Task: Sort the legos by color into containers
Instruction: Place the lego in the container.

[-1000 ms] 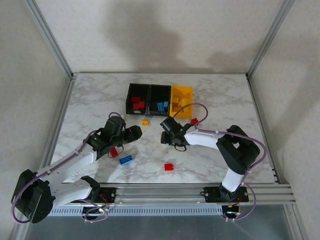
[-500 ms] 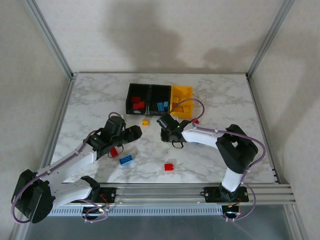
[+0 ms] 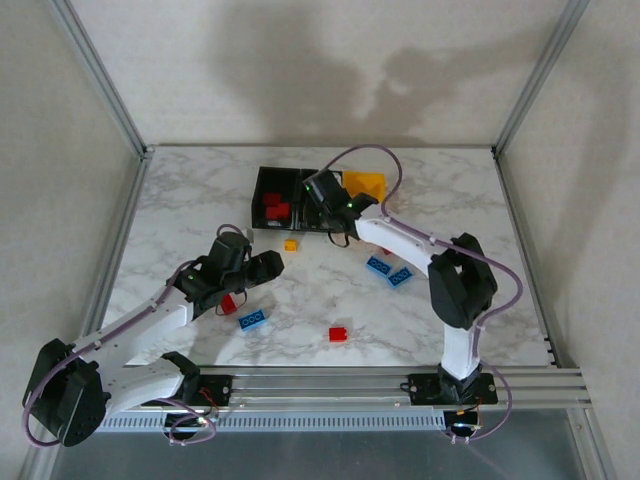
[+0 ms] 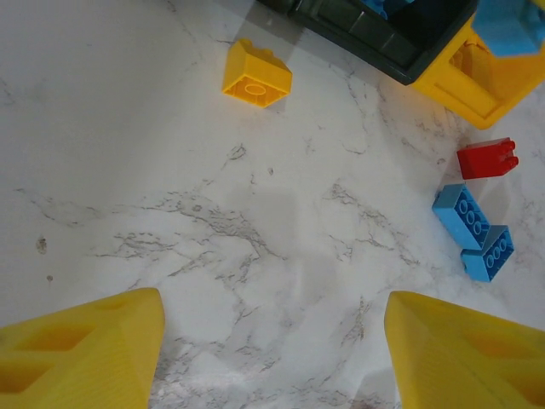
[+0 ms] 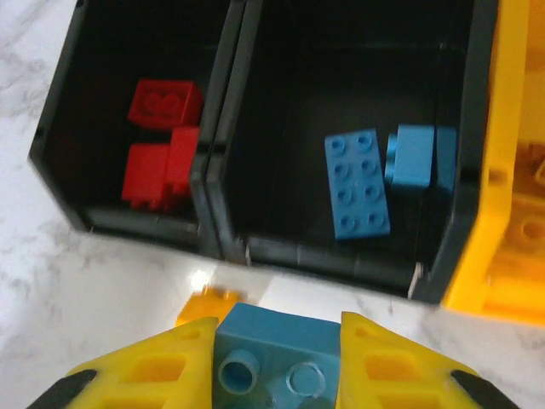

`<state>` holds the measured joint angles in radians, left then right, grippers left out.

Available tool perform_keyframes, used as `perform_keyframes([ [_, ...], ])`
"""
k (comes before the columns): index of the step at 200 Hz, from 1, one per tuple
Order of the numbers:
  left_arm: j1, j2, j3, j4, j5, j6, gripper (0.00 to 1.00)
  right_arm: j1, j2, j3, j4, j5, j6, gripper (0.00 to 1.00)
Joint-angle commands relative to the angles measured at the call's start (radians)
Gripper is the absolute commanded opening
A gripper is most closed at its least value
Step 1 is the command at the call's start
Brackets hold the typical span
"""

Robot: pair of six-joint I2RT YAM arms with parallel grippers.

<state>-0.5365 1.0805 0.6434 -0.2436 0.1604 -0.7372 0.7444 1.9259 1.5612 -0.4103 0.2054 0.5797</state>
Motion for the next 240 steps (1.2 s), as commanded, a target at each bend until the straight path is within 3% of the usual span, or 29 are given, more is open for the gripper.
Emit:
perform_keyframes([
  [1,-0.011,-0.021,0.03,-0.014,-0.024,-0.009,0.69,-0.039,0.095,0.099,-0.04,-0.024,-0.047,0.26],
  [62,-0.008,-0.02,0.032,-0.026,-0.035,-0.008,0.69,-0.093,0.307,0.338,-0.071,-0.093,-0.061,0.26],
  [103,-0.008,-0.014,0.034,-0.028,-0.038,-0.005,0.69,-0.097,0.371,0.382,-0.057,-0.136,-0.053,0.27],
  [147,-0.008,-0.016,0.032,-0.029,-0.04,-0.004,0.69,-0.097,0.383,0.372,-0.045,-0.141,-0.041,0.3],
  [205,-0.008,-0.028,0.026,-0.032,-0.042,-0.008,0.69,-0.096,0.365,0.36,-0.042,-0.138,-0.035,0.45],
  [240,-0.008,-0.038,0.027,-0.038,-0.044,-0.013,0.69,-0.096,0.326,0.346,-0.041,-0.126,-0.039,0.49],
])
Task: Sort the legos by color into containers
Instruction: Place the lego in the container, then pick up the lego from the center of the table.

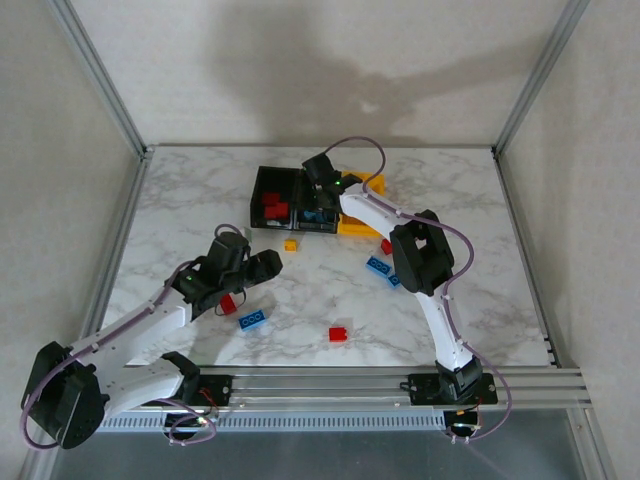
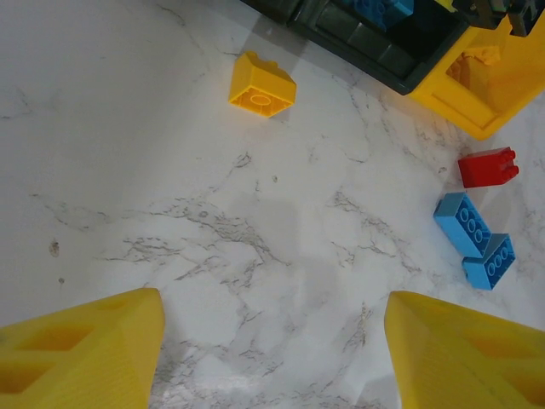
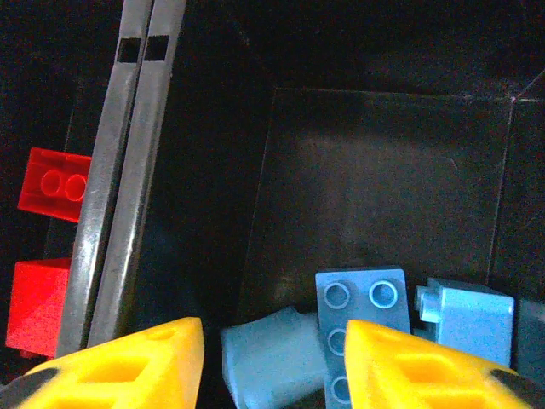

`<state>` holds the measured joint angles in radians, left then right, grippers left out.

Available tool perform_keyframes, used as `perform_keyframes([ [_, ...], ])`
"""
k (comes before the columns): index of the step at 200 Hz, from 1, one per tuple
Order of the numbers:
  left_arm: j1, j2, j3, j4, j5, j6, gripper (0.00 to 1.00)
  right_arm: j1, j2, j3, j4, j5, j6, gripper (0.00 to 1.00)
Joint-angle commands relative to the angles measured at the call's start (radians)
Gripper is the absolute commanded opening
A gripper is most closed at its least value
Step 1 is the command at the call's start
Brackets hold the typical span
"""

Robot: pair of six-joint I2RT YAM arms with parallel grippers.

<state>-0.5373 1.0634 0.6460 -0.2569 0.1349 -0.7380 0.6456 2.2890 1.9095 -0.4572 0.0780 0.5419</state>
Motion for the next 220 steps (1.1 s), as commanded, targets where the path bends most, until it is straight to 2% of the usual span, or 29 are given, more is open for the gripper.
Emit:
perform_keyframes([
  [1,-0.007,-0.021,0.025,-0.024,-0.018,-0.012,0.69,0.004,-0.039,-0.002,0.006,0.002,-0.002,0.49],
  [36,-0.007,-0.033,0.026,-0.029,-0.018,-0.017,0.69,0.021,-0.116,-0.043,0.013,0.032,-0.021,0.5],
  [65,-0.007,-0.034,0.026,-0.029,-0.018,-0.014,0.69,0.044,-0.224,-0.128,0.026,0.078,-0.042,0.57],
  [85,-0.009,-0.032,0.023,-0.015,-0.009,-0.008,0.69,0.078,-0.333,-0.251,0.048,0.102,-0.04,0.59],
  [144,-0.03,0.029,0.01,0.086,0.045,-0.011,0.7,0.075,-0.711,-0.717,0.046,0.197,0.031,0.7],
  [178,-0.081,0.109,0.045,0.134,0.052,-0.009,0.7,0.054,-0.881,-0.892,-0.025,0.243,0.114,0.73],
  [187,-0.095,0.132,0.057,0.146,0.052,-0.009,0.7,0.01,-0.92,-0.929,-0.038,0.245,0.143,0.74],
  [202,-0.123,0.166,0.075,0.165,0.052,-0.011,0.7,-0.031,-0.976,-0.994,-0.059,0.246,0.203,0.8],
  [220,-0.153,0.204,0.1,0.172,0.045,-0.009,0.7,-0.091,-1.015,-1.056,-0.074,0.221,0.261,0.81],
])
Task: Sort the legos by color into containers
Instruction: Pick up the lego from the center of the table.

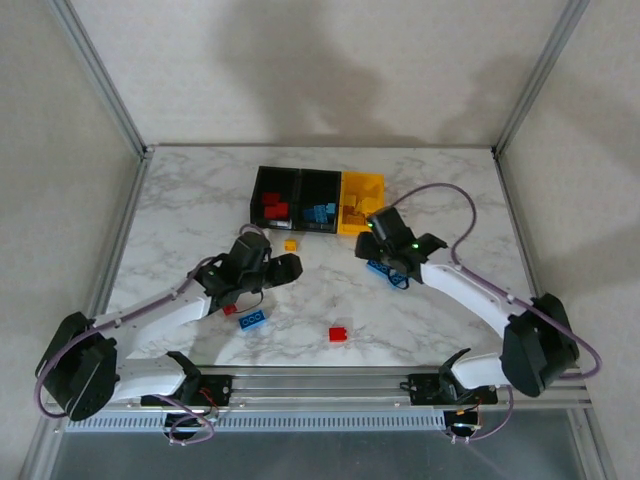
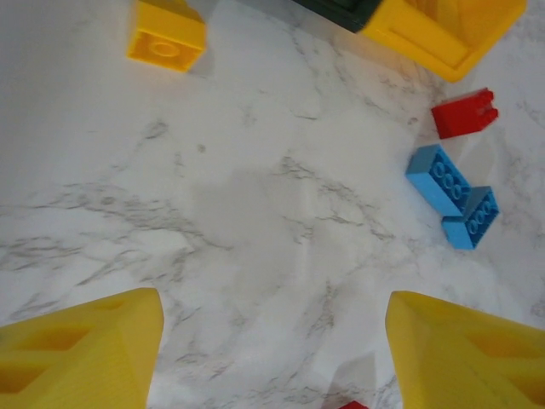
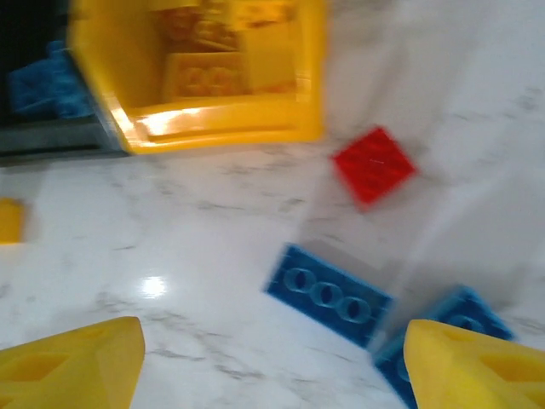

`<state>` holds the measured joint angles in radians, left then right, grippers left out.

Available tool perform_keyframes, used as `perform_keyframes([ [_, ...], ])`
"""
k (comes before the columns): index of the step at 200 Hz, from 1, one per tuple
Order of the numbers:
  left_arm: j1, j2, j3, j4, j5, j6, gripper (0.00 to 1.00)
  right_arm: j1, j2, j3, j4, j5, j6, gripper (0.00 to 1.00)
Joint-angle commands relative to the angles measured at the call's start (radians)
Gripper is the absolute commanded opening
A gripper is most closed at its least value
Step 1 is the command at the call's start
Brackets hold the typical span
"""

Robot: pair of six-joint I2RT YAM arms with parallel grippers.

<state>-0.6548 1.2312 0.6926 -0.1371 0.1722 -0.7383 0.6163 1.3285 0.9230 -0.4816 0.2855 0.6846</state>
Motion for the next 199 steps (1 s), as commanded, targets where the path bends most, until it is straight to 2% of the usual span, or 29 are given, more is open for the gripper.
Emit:
perform_keyframes([
  [1,-0.037,0.038,0.055,0.053,0.007,-0.009,0.7,-0.065,-0.056,-0.072,-0.05,0.012,0.119,0.81],
  [27,-0.071,0.073,0.077,0.061,0.0,-0.01,0.7,-0.129,-0.054,-0.134,-0.033,-0.026,0.157,0.83],
  [96,-0.094,0.06,0.076,0.029,-0.034,-0.015,0.69,-0.21,0.061,-0.18,0.062,-0.046,0.183,0.77],
  [147,-0.094,0.071,0.085,0.013,-0.044,-0.011,0.69,-0.224,0.131,-0.185,0.112,-0.069,0.178,0.75],
  [199,-0.094,0.086,0.091,0.011,-0.046,-0.008,0.69,-0.224,0.151,-0.216,0.132,-0.077,0.184,0.66],
])
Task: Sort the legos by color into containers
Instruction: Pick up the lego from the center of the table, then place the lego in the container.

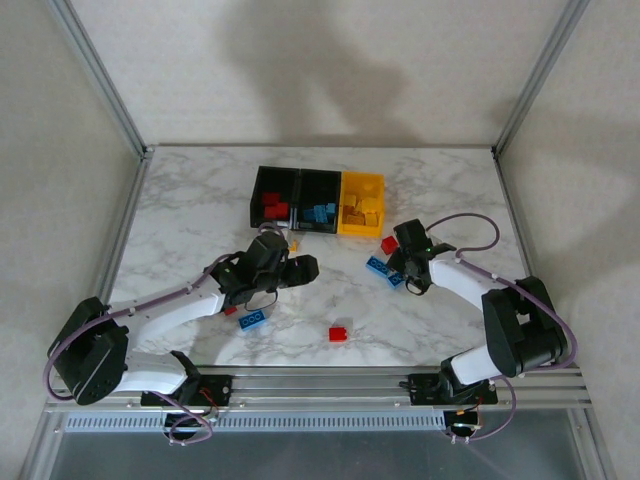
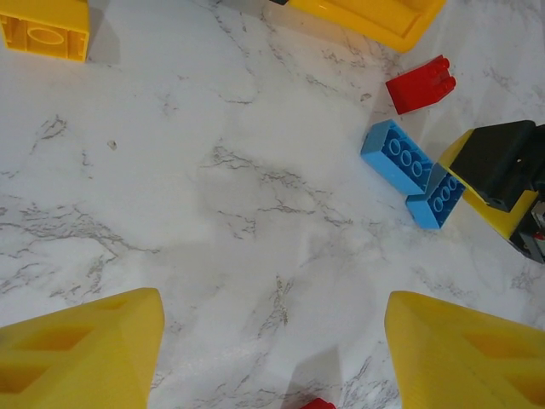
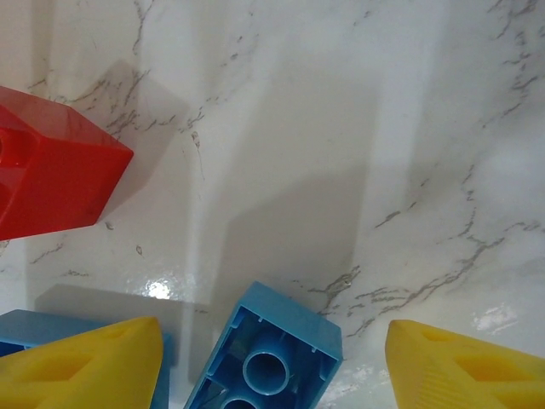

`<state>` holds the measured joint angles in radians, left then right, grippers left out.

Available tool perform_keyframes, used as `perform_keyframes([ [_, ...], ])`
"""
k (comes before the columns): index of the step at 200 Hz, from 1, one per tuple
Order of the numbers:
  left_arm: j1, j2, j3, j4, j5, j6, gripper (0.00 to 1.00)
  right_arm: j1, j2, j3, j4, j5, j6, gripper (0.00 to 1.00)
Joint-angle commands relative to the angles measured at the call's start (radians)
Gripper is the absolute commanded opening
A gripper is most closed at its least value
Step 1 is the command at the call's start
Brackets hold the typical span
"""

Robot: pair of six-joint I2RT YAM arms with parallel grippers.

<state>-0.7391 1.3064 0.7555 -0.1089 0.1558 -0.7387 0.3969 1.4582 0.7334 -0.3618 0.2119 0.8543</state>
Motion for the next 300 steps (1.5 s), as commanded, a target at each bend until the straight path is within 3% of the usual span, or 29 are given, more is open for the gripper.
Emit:
perform_keyframes([
  [1,-0.009,0.01,0.029,-0.018,-0.03,-0.007,0.69,-0.005,0.021,-0.027,0.013,-0.004,0.014,0.66],
  [32,-0.009,0.021,0.037,-0.022,-0.03,-0.005,0.69,-0.006,0.017,-0.045,0.021,-0.012,0.014,0.58],
  [85,-0.009,0.028,0.041,-0.016,-0.03,-0.004,0.69,-0.005,-0.026,-0.049,0.006,-0.004,-0.009,0.28],
  [128,-0.008,0.017,0.032,-0.008,-0.026,-0.011,0.69,-0.003,-0.111,-0.025,-0.033,-0.013,-0.039,0.23],
  [167,0.033,-0.025,0.026,-0.019,-0.024,-0.014,0.69,0.048,-0.149,0.118,-0.096,-0.006,-0.09,0.22],
  [209,0.12,-0.111,-0.006,-0.036,-0.005,-0.019,0.7,0.138,-0.011,0.36,-0.12,0.012,-0.137,0.21],
  [262,0.251,-0.246,-0.062,-0.099,0.02,-0.024,0.7,0.214,0.27,0.691,-0.117,-0.013,-0.183,0.21],
  [300,0.279,-0.297,-0.076,-0.139,0.025,-0.016,0.7,0.225,0.464,0.902,-0.112,-0.063,-0.202,0.21],
])
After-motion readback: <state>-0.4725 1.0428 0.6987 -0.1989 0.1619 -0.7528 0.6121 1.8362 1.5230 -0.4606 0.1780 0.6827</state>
